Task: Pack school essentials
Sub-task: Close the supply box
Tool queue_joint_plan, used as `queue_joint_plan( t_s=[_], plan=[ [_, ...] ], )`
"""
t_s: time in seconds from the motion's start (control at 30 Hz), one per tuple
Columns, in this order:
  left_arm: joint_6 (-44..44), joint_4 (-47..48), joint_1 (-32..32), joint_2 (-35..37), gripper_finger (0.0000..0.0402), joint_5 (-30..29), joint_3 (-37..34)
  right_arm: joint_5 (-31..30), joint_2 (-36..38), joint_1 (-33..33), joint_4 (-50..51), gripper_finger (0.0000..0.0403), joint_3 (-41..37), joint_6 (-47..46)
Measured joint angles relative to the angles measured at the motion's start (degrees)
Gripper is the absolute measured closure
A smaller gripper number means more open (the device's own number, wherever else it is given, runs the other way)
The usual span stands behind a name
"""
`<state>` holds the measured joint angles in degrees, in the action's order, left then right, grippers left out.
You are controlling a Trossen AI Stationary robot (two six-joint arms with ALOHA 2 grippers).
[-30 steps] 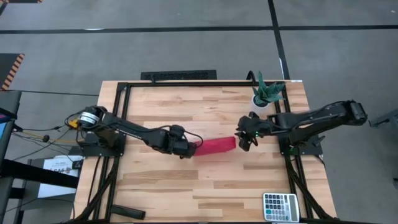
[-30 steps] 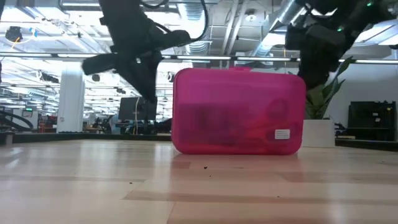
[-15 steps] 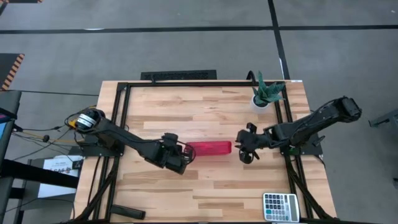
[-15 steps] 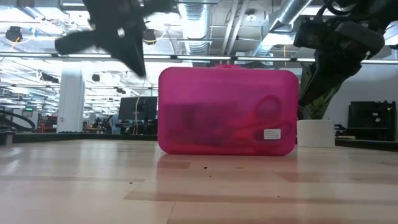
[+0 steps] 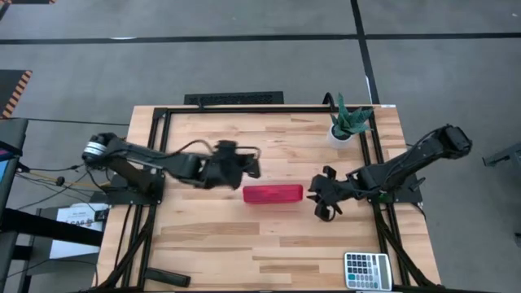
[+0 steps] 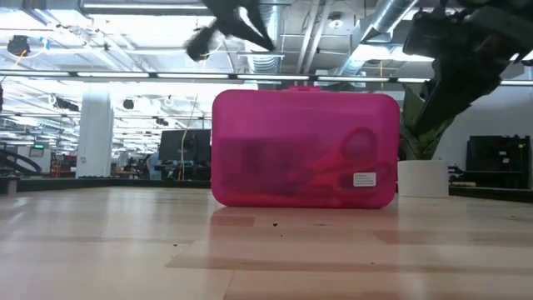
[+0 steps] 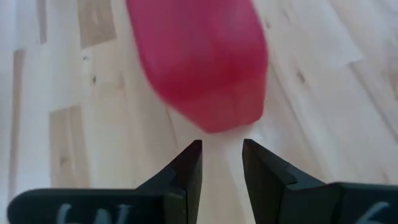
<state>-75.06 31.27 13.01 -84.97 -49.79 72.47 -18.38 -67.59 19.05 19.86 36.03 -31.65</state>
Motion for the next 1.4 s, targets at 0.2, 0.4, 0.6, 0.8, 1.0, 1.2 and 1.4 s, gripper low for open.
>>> queue_joint_plan(
  t_s=[0.2,0.4,0.6,0.8,1.0,1.2,1.4],
  plan=[
    [10.8,-14.6,-8.3,-7.1,0.0401,23.6,0.0,-0.1,0.0,3.7,1.0,0.0281,0.0,-4.0],
    [10.1,-17.7,-11.0,-13.5,0.0401,36.8,-0.2,0.1,0.0,8.2,-2.3,0.0281,0.0,-4.4],
    [9.3,-19.9,-11.2,-13.9,0.0401,40.6,-0.1,0.1,-4.6,9.0,-9.6,0.0281,0.0,1.2],
    [8.3,-22.4,-9.8,-14.6,0.0402,44.7,-0.1,-6.4,-10.5,7.2,-11.7,0.0281,0.0,-0.7],
    [6.4,-22.8,-6.6,-15.6,0.0401,42.9,-0.1,-10.9,-13.6,4.1,-13.5,0.0281,0.0,-2.6],
    [4.0,-22.4,-3.8,-17.5,0.0402,41.3,0.1,-10.1,-15.1,3.4,-13.2,0.0281,0.0,-4.4],
    [2.0,-21.6,-0.4,-20.5,0.0401,40.3,-0.1,-9.7,-10.7,7.0,-1.4,0.0281,0.0,-8.8]
  ],
)
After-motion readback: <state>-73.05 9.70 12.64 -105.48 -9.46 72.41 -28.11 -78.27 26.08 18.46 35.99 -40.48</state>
